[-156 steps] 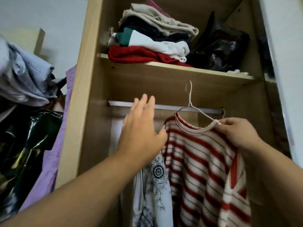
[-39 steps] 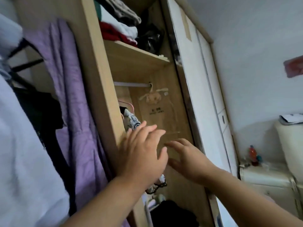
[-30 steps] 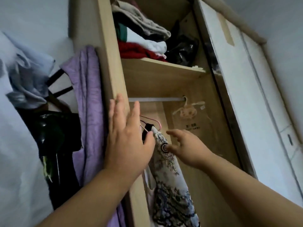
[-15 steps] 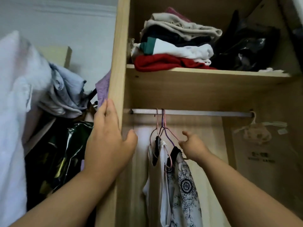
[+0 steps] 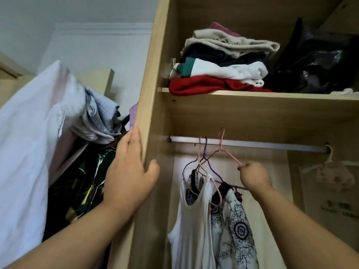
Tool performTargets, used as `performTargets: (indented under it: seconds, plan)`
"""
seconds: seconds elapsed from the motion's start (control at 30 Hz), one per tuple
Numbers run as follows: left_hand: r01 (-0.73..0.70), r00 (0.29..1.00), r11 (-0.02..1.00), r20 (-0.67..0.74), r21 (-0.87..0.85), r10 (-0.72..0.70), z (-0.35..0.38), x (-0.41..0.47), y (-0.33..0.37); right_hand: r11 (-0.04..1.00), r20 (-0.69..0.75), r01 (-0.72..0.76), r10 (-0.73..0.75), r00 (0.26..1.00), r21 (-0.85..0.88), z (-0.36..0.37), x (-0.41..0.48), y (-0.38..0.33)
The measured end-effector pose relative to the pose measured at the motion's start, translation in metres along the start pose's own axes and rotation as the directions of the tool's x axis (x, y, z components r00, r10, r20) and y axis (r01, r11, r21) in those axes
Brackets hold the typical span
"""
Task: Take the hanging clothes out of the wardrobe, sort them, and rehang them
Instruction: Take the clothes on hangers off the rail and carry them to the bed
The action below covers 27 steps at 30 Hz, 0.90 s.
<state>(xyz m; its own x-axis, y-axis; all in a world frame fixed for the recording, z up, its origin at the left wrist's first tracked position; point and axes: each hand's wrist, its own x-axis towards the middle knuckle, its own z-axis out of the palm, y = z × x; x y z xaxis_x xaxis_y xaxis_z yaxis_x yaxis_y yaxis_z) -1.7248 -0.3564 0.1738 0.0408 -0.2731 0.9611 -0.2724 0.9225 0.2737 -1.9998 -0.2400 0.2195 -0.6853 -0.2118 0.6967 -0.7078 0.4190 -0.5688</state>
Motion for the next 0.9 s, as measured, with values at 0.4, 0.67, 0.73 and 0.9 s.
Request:
performTargets:
  seconds: [0.4,0.67,0.73,0.9]
  plan:
    - [0.000,0.999,1.000,0.048,-0.007,0.001,0.009,-0.021,0.041,0.987,-0.185,0.057,-0.029,0.982,0.149,-0.071,-0.047,0.063]
    - [-0.094,0.843,0.922,0.463,-0.375,0.275,0.086,-0.077,0.122,0.954,-0.140,0.033,0.010,0.990,0.298,-0.156,-0.140,0.123]
    - [-0.066,0.773,0.897,0.546,-0.438,0.323,0.106,-0.091,0.143,0.963,-0.149,0.004,0.038,0.988,0.269,-0.181,-0.167,0.135]
    - [0.060,0.697,0.836,0.622,-0.546,0.357,0.144,-0.130,0.184,0.990,-0.087,-0.066,0.077,0.993,0.124,-0.232,-0.245,0.156]
